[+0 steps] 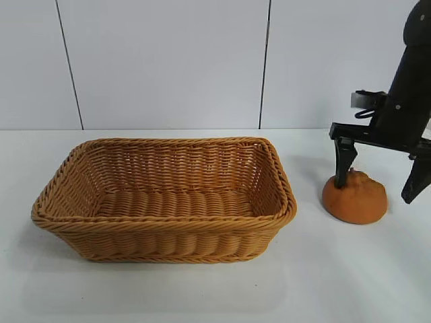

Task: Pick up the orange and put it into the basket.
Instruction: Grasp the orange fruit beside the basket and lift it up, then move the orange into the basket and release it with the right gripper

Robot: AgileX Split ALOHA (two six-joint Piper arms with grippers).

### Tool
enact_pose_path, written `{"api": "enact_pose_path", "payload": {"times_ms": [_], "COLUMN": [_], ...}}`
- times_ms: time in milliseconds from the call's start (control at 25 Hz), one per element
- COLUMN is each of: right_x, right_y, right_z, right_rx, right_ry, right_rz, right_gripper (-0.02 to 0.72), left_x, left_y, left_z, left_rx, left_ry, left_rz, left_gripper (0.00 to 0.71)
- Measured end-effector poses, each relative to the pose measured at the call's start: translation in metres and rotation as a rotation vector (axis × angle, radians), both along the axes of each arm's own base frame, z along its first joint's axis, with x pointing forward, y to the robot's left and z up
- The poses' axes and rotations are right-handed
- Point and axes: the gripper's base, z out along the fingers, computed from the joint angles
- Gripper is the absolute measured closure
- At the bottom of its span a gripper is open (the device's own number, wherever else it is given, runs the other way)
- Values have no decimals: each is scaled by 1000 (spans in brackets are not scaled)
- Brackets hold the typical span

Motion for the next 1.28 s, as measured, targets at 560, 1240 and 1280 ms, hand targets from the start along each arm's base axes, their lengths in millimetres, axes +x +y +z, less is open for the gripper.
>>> {"api": "enact_pose_path", "payload": {"times_ms": [560,1240,1280], "right_x": [-2,-46,-49], "right_y": [1,69,79], "right_z": [26,147,148], "right_rx": [10,80,101], "right_ry": [-46,-285,-288], "right_rz": [0,206,221], "right_gripper": [664,664,664], "left_x": [0,0,0], "left_y": [0,0,0], "left_z": [0,0,0], "left_rx": [0,0,0], "left_ry": [0,0,0], "left_rz": [0,0,0], "left_gripper": [100,100,100]}}
